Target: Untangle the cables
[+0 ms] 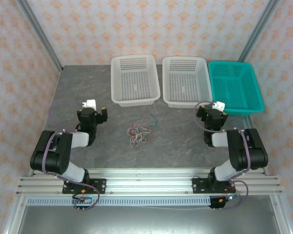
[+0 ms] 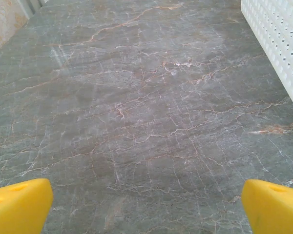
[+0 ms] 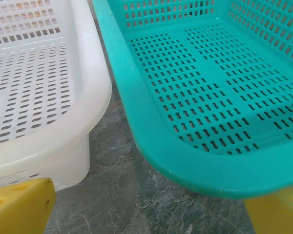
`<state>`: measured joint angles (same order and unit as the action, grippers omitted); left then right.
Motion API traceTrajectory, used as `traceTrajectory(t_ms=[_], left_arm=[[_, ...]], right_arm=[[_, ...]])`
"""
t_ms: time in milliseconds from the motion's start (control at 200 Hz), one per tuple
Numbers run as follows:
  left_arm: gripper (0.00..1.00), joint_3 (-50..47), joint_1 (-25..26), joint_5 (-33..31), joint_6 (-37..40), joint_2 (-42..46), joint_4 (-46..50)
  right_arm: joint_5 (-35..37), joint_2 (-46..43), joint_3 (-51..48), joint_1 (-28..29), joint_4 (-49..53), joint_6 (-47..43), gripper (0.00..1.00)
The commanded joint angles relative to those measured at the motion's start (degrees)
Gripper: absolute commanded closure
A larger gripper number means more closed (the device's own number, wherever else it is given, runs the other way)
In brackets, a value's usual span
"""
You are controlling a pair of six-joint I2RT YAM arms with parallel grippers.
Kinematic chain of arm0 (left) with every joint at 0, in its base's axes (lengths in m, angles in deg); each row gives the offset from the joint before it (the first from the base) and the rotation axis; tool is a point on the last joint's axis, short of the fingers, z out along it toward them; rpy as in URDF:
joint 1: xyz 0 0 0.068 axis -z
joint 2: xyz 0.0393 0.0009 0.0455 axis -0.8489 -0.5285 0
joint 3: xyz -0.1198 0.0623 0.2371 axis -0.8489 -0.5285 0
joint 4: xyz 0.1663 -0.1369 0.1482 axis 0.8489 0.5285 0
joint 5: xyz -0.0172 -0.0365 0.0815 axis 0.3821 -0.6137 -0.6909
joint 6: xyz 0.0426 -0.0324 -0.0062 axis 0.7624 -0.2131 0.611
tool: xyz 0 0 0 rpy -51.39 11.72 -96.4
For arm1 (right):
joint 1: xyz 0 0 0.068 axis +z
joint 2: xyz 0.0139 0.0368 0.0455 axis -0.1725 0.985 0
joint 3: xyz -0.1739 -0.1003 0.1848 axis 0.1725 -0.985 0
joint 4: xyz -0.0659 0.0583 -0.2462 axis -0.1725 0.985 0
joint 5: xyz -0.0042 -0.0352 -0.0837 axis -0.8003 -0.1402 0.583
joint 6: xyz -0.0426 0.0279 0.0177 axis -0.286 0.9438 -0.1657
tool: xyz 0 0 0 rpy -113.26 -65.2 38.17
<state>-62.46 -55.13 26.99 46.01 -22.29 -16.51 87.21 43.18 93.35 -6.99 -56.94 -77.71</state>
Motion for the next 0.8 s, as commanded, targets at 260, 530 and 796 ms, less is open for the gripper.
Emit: traceTrajectory(t_ms=[260,530,796], left_arm=[[0.0,1.1,-0.2,-0.7,0.5,0.4,-1.5],[0.0,1.1,-0.2,-0.7,0.4,0.4,-1.5],[0.0,1.0,-0.2,-0.6,0.5,0.5,-1.7]], right_arm=[[0.3,-0.1,1.0,-0.4,-0.3,-0.2,0.01],[1.3,-0.2,0.9,-0.4,-0.6,0.3,0.01],[3.0,-14.1,0.3,-0.3,11.3,2.6,0.01]])
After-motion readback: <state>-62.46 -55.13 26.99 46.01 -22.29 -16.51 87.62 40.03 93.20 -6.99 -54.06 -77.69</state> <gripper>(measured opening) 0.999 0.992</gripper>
